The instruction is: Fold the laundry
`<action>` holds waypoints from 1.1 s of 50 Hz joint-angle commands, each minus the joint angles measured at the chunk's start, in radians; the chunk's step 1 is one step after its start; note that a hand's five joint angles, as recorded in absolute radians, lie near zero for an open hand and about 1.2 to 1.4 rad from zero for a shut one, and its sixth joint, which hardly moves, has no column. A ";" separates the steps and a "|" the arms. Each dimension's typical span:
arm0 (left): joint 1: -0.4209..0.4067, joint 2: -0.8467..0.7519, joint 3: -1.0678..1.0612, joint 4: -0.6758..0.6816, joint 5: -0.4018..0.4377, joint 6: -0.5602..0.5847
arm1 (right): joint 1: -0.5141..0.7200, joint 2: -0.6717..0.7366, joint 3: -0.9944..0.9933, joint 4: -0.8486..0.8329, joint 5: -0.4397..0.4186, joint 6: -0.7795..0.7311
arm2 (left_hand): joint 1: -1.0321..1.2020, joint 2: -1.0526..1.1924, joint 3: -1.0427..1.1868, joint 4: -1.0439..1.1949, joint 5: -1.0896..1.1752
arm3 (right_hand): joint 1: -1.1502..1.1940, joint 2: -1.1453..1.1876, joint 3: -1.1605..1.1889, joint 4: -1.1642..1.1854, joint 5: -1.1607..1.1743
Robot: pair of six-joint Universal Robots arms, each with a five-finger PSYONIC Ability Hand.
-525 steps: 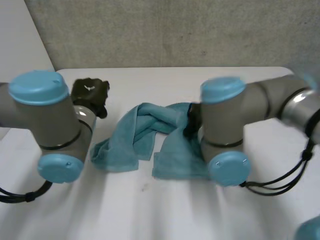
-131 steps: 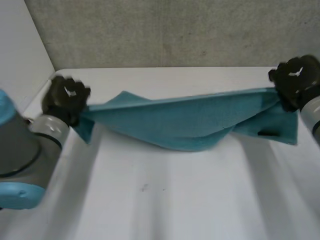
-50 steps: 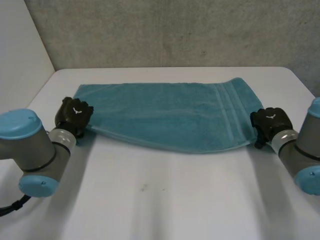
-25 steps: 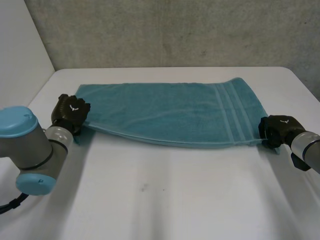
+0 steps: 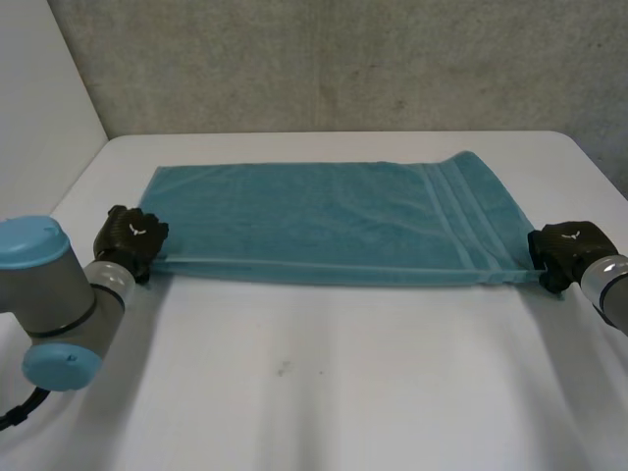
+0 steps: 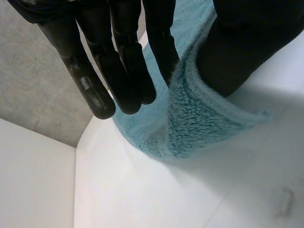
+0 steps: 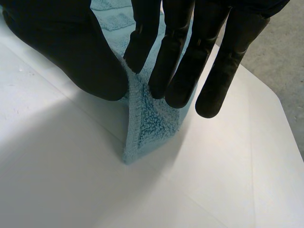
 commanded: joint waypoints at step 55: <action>-0.046 -0.288 0.553 -0.023 -0.033 0.084 | 0.227 0.379 -0.610 -0.210 0.196 -0.505 | 0.257 0.247 0.256 0.250 0.276 | 0.428 0.223 0.216 0.208 0.248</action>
